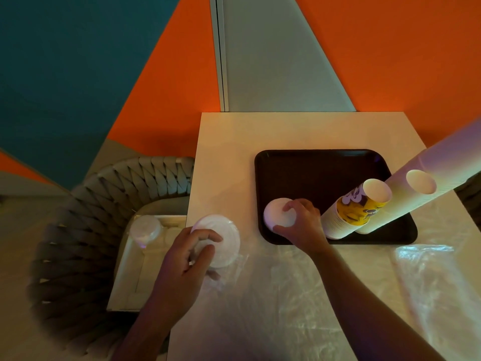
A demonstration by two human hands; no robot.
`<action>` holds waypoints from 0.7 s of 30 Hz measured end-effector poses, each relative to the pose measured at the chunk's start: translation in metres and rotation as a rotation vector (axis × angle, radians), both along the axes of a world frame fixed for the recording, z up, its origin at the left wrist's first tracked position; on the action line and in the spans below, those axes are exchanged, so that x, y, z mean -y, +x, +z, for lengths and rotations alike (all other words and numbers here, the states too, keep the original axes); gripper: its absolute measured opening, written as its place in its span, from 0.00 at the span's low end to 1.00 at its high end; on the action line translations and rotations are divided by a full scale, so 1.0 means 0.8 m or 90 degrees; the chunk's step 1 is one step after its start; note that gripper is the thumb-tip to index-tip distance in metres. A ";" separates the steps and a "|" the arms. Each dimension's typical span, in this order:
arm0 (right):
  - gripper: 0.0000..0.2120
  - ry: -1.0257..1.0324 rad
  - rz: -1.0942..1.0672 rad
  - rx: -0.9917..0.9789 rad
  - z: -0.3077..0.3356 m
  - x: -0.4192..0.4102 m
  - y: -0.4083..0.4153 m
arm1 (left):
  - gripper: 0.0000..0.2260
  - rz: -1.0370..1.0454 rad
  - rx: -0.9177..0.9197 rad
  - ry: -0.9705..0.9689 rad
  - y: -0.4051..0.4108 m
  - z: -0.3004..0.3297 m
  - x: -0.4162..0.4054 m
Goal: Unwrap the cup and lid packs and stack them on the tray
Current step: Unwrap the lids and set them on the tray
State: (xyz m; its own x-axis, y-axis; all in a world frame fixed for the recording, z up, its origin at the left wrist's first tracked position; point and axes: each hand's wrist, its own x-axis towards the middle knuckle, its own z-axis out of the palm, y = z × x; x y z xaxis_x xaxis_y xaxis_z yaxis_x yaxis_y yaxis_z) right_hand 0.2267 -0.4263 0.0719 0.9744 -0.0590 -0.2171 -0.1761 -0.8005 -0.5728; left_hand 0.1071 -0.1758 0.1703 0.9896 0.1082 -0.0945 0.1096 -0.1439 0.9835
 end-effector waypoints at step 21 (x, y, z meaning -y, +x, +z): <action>0.32 -0.014 0.019 -0.013 0.004 -0.002 -0.007 | 0.26 0.050 -0.065 -0.029 -0.002 0.006 -0.003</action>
